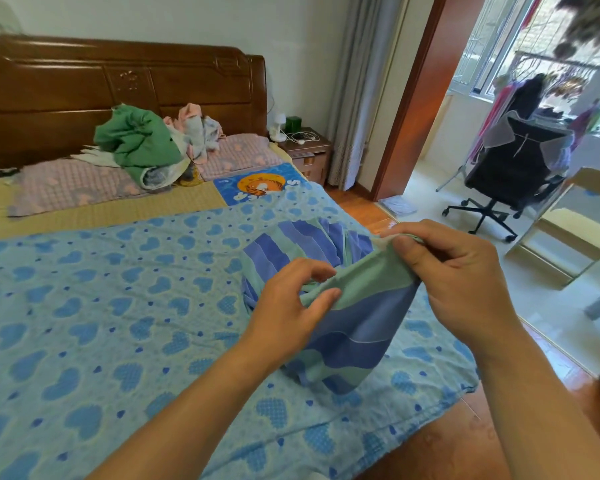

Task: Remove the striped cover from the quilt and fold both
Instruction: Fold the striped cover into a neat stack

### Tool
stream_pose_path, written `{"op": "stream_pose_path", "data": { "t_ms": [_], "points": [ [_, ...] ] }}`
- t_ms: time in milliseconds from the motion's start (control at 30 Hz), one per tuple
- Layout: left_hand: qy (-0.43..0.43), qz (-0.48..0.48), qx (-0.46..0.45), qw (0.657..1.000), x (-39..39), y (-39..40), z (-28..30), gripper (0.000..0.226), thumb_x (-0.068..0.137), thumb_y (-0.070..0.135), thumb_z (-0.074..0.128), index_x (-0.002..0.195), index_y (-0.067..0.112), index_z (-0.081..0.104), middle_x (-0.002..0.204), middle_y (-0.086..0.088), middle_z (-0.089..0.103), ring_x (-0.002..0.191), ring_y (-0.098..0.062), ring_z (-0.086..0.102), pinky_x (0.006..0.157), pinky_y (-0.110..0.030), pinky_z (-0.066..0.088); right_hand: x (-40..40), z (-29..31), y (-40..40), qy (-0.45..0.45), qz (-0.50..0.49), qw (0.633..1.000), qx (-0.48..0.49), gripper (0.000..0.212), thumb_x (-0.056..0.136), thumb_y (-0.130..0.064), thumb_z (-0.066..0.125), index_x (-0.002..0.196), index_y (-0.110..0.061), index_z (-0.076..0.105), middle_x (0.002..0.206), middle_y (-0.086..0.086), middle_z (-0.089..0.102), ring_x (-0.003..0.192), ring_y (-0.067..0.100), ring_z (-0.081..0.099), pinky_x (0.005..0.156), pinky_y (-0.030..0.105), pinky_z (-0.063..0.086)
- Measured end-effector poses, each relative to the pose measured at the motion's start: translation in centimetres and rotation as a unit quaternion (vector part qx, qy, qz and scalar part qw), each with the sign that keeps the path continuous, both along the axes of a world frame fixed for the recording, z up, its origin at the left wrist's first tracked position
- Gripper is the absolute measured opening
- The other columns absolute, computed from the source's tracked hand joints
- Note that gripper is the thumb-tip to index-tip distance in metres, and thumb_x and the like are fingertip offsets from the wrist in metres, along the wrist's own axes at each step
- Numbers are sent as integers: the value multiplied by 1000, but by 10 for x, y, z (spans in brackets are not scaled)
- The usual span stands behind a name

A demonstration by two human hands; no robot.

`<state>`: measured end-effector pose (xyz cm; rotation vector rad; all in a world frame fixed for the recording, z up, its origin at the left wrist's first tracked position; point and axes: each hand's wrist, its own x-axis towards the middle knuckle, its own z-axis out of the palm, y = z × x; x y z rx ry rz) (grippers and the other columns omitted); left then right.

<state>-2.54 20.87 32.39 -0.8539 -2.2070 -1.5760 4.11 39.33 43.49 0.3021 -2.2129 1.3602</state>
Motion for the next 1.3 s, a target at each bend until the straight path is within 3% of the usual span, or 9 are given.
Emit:
{"op": "stream_pose_path", "data": {
  "t_ms": [167,333,567,733,967,1067,1300],
  "points": [
    [-49,16,-8,999,-14,-7,-20,16,90,12,69,103,21,72,101,16,69,98,-4,65,88,-22,49,1,6,-6,14,9,1000,8,16,92,-25,64,91,-35,77,95,-10,74,93,10,67,80,23,52],
    [-76,17,-56,995,-28,-10,-44,18,91,15,68,105,25,74,102,20,70,100,1,64,92,-26,51,7,15,-10,40,15,999,-4,19,91,-27,62,91,-40,76,93,-16,73,90,3,66,76,13,49],
    [-115,36,-104,987,-46,-8,-69,19,92,17,66,106,27,75,103,18,72,99,-1,65,92,-35,53,10,23,-5,70,-13,997,-3,28,94,-21,62,93,-45,74,92,-18,73,88,1,65,78,14,49],
    [-134,57,-125,981,-62,-12,-79,12,91,18,70,99,26,74,98,17,70,94,2,64,90,-31,54,15,28,1,83,-32,996,-11,18,93,-32,61,94,-44,75,94,-19,73,91,2,67,78,13,49],
    [-113,13,-171,979,-74,-15,-72,25,95,18,66,118,26,72,118,14,70,109,-2,62,95,-20,47,22,32,3,94,-24,995,-6,18,93,-32,61,95,-44,74,94,-19,73,91,2,67,78,12,49],
    [-102,12,-185,977,-75,-12,-67,22,94,22,68,115,27,73,115,15,69,107,-1,61,92,-16,43,23,35,1,106,-17,994,0,18,93,-32,61,96,-44,74,93,-21,72,90,1,67,77,11,49],
    [-106,0,-180,978,-74,-9,-71,8,92,22,69,97,26,74,96,18,71,93,-2,63,89,-30,52,22,40,4,126,-18,992,19,21,95,-29,61,97,-46,73,93,-22,72,90,2,66,78,12,49]
  ]
}}
